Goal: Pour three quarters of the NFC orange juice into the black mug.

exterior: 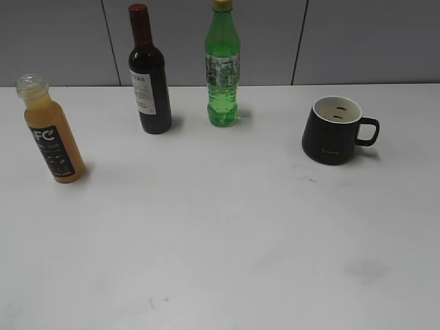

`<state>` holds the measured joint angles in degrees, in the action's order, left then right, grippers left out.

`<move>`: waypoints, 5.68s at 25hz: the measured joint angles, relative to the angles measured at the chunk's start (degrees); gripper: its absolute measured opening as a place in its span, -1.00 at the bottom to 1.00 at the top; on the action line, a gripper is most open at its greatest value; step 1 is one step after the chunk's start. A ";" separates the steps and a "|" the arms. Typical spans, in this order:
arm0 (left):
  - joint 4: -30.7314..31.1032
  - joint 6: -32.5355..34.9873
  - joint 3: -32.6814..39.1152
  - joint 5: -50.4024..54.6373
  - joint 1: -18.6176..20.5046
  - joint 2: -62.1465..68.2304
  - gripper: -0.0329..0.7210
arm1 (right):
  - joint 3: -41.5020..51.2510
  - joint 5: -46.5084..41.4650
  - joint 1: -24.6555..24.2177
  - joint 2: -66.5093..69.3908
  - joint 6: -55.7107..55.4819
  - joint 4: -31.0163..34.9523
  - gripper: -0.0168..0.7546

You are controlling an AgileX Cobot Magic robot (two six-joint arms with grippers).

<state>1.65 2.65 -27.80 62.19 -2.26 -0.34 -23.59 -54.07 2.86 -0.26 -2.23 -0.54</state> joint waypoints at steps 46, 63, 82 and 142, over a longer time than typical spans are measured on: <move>0.00 0.00 0.00 -0.06 0.00 0.00 -0.28 | 14.48 122.79 0.00 92.73 0.88 7.24 0.67; 0.00 0.00 0.00 -0.11 0.00 0.00 -0.28 | 0.91 123.18 0.00 112.50 1.72 7.34 0.66; 0.00 0.00 0.00 -0.11 0.00 0.00 -0.28 | -11.82 123.22 0.00 124.14 1.89 7.49 0.61; 0.00 0.00 0.00 -0.11 0.00 0.00 -0.28 | -15.67 120.84 32.58 121.69 6.14 -2.71 -0.87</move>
<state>1.65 2.65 -27.80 62.08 -2.26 -0.34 -39.26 66.77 35.43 121.44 3.91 -3.25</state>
